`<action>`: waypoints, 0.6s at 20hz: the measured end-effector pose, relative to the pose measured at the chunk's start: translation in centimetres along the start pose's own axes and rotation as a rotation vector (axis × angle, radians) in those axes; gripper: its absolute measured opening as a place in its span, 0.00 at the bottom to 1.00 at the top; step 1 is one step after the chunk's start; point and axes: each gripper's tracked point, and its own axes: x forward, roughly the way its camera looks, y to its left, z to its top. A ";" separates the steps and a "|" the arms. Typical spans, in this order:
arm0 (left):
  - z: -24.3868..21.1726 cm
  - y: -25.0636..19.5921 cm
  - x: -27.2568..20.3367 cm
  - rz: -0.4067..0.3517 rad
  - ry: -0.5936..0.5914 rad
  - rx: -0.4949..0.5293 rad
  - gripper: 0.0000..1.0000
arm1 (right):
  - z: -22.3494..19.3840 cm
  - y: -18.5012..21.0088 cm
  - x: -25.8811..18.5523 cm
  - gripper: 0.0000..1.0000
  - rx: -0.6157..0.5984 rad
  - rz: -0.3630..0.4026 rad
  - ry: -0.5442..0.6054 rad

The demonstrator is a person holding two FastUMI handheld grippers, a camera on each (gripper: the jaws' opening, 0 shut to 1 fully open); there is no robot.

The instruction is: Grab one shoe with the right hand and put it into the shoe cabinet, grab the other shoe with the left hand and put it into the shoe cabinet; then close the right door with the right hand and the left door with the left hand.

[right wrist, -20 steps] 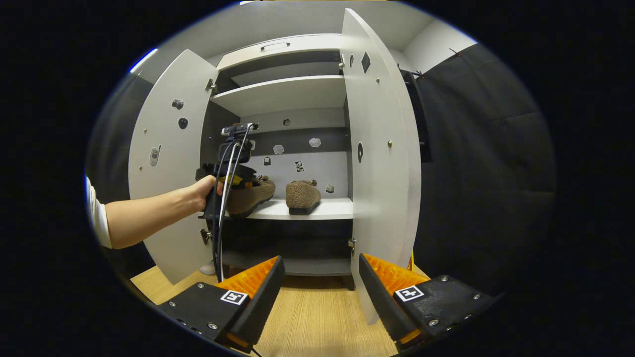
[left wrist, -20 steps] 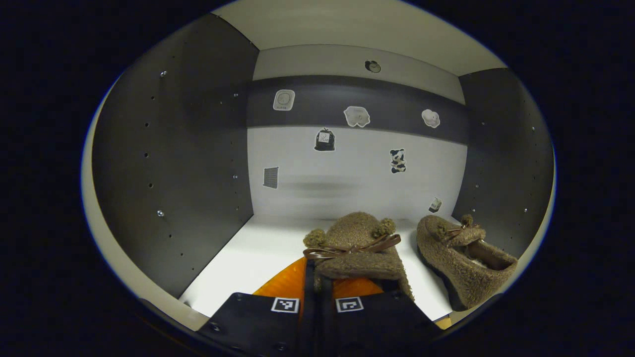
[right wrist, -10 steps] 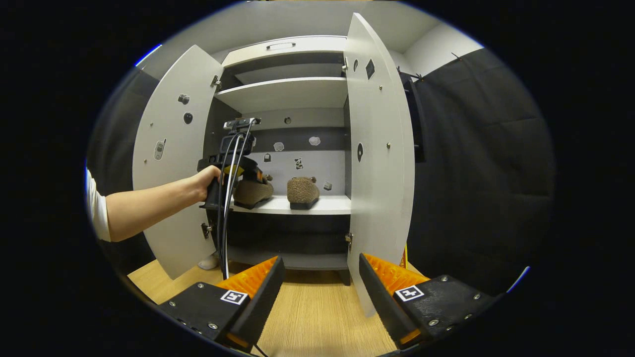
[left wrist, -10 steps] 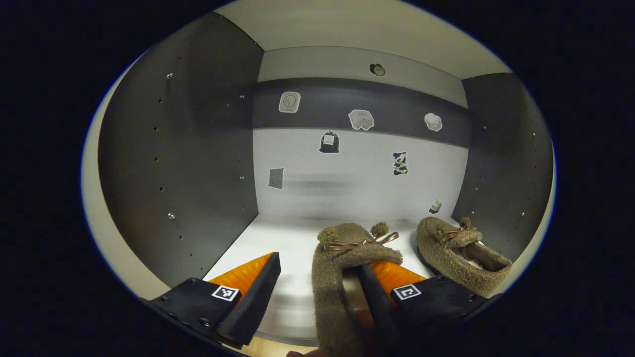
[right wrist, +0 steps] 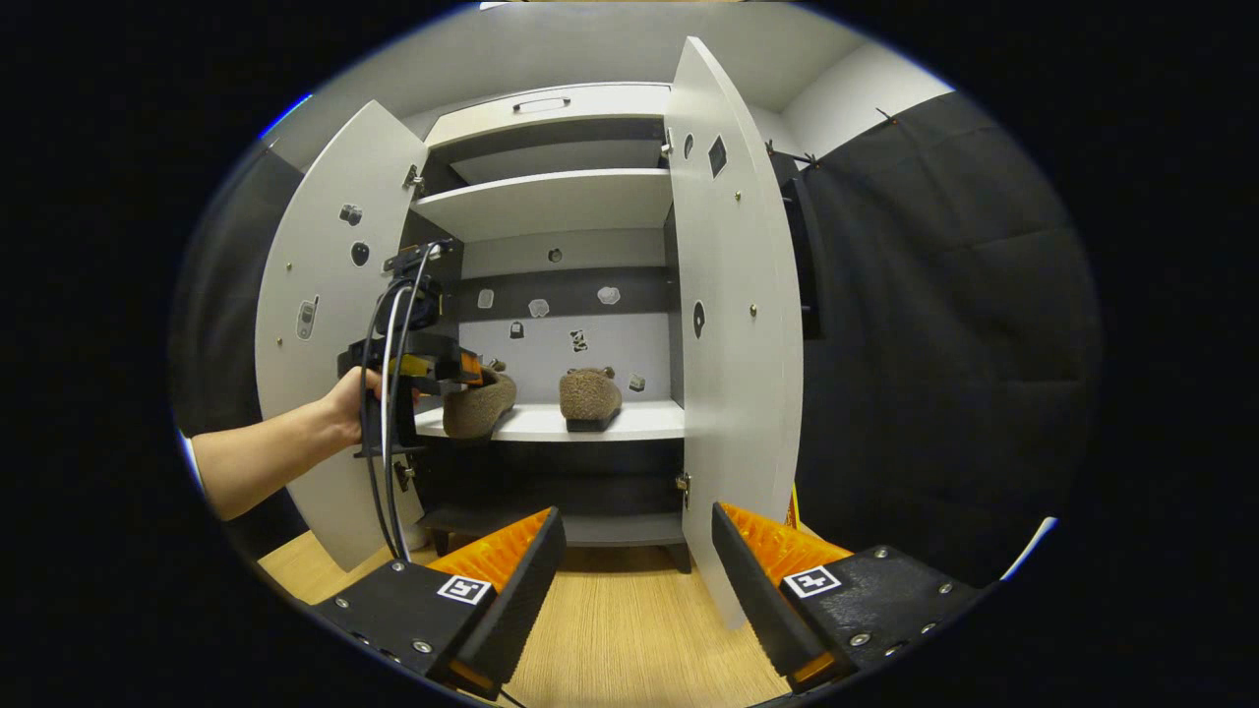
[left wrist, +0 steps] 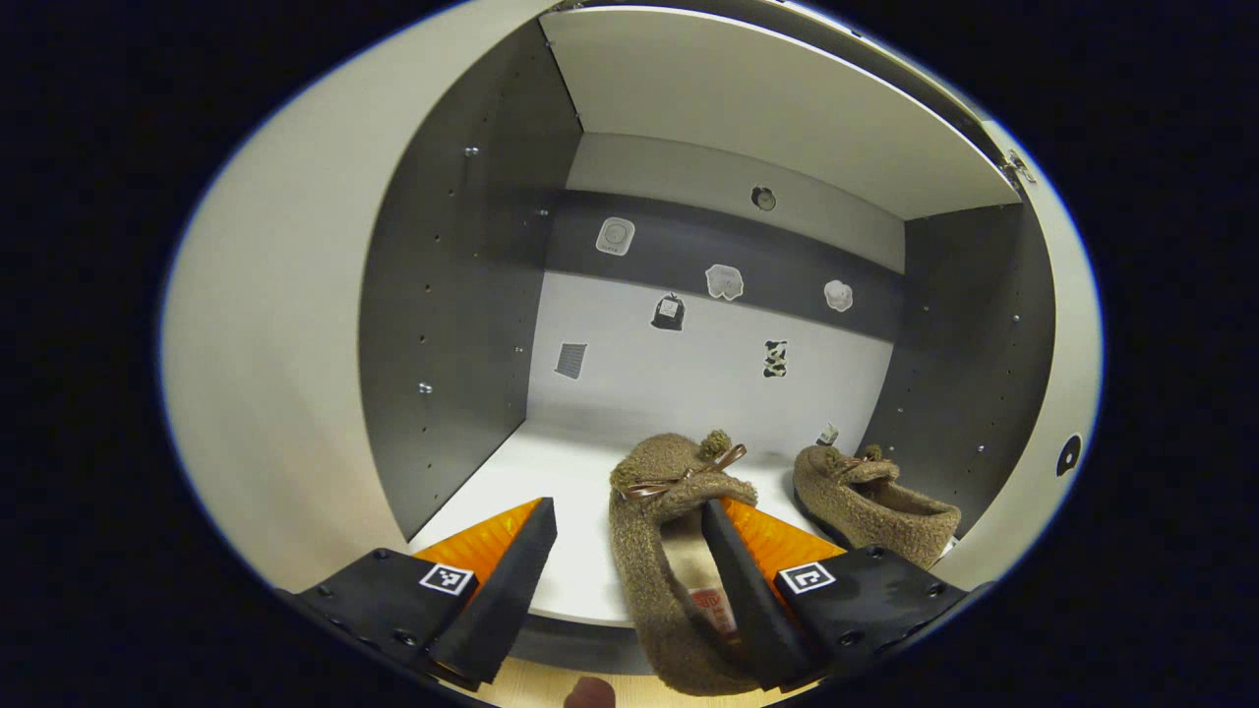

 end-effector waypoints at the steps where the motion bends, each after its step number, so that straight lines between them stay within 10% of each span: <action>1: 0.2 0.2 -0.7 -0.012 -0.025 -0.005 0.99 | -0.1 0.0 0.0 0.92 0.000 -0.013 0.005; 12: 6.1 -1.1 -10.9 -0.198 -0.291 -0.045 0.99 | 2.2 2.1 -0.6 0.92 -0.033 -0.080 -0.020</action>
